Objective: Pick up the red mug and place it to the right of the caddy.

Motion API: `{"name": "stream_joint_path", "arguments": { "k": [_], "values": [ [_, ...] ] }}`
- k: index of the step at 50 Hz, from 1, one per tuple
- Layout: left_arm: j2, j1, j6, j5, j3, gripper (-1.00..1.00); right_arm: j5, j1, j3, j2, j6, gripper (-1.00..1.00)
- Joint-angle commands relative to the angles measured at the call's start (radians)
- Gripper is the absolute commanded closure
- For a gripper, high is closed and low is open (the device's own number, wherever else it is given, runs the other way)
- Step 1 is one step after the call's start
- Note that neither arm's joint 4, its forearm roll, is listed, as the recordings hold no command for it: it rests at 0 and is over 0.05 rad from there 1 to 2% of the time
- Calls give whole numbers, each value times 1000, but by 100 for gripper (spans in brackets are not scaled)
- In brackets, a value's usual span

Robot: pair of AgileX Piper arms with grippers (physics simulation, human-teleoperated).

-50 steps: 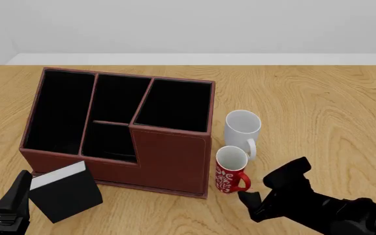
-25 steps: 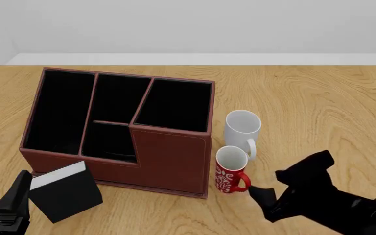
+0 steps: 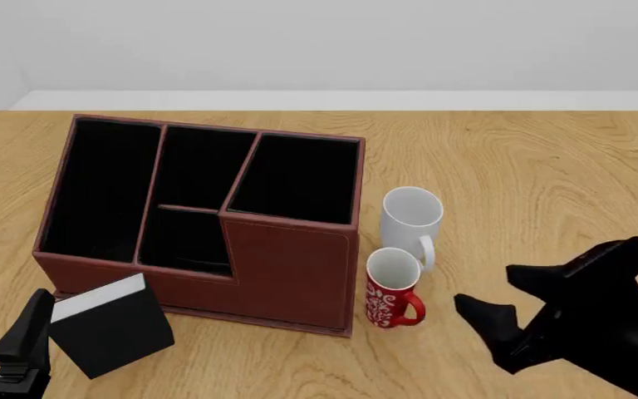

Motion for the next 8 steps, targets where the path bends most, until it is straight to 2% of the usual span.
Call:
{"name": "stream_joint_path", "arguments": {
  "k": [1,4,5,7,8],
  "values": [
    [0,0,0,0,0,-100,73,-21,-26,-133,-7,-100],
    [0,0,0,0,0,-100,85,-13,-26,-163,-12,-100],
    [0,0,0,0,0,-100,91,-14,-33,-182,2,-100],
    [0,0,0,0,0,-100,107,-13,-38,-228,-20,-100],
    [0,0,0,0,0,-100,114,-26,-40,-240,-54,-100]
  ]
}}
